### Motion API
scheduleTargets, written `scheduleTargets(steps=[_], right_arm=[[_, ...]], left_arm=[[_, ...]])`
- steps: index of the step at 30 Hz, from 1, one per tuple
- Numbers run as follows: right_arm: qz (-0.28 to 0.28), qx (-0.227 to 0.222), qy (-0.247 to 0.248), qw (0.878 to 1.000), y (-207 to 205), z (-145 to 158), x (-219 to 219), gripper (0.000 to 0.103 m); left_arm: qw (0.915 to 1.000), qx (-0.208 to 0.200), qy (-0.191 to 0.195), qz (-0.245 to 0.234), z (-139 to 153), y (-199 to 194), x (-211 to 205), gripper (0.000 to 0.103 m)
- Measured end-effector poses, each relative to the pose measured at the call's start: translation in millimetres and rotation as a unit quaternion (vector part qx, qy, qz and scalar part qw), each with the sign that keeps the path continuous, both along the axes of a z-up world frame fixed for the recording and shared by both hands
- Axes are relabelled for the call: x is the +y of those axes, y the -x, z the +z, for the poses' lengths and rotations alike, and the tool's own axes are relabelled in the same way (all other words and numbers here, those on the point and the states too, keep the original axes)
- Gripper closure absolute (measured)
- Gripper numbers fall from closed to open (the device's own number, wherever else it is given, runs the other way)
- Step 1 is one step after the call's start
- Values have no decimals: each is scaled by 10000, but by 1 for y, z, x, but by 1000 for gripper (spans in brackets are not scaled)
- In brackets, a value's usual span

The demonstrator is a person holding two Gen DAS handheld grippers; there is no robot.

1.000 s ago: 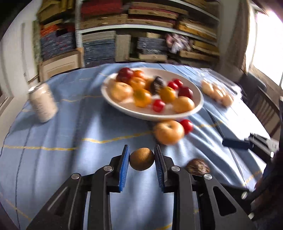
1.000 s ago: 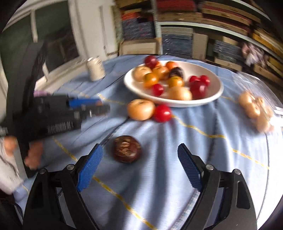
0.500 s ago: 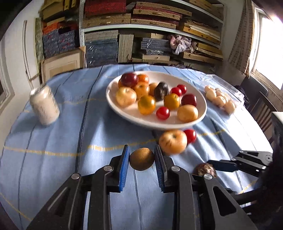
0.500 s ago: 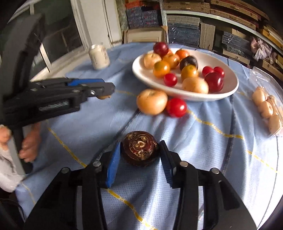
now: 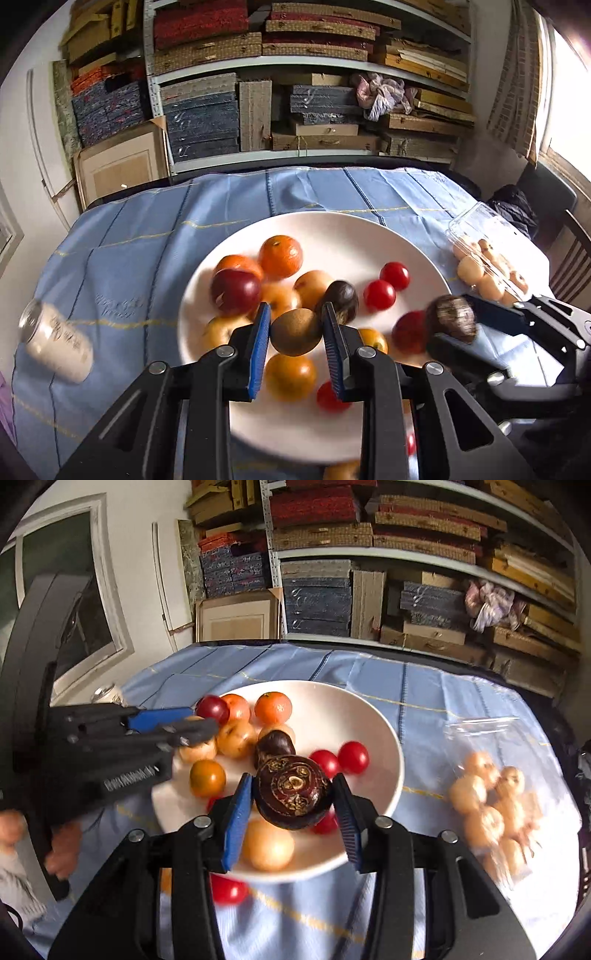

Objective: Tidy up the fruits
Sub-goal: 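Carry both fruits into the white dish and open both tools, then grasp the pale striped apple with the left tool while the right tool grasps the red cherry tomato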

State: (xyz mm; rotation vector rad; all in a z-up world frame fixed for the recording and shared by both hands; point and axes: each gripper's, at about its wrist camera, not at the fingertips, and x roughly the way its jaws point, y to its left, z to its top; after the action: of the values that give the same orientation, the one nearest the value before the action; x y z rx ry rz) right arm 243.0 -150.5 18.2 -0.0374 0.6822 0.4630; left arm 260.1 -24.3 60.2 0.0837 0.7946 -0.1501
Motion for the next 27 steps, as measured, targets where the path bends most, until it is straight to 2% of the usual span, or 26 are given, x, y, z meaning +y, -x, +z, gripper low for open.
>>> scheduleTargets(steps=[7, 8, 9, 11, 18, 27], right_arm=[[40, 61, 92, 9999, -21, -23, 10, 59], [51, 38, 104, 9999, -21, -24, 11, 59], [47, 3, 95, 9999, -18, -23, 9, 57], [13, -41, 35, 10000, -11, -20, 4, 51], [-23, -206, -169, 9996, 36, -5, -22, 48], [165, -136, -262, 9994, 105, -18, -44, 44]], left_arm=[[9999, 107, -75, -32, -20, -16, -13, 74], [9999, 89, -107, -7, -21, -16, -13, 67], [9999, 92, -119, 0, -21, -16, -12, 56], [9999, -6, -128, 71, -17, -12, -7, 45], [9998, 20, -81, 156, -5, 15, 12, 43], [9985, 105, -299, -456, -29, 97, 0, 43]])
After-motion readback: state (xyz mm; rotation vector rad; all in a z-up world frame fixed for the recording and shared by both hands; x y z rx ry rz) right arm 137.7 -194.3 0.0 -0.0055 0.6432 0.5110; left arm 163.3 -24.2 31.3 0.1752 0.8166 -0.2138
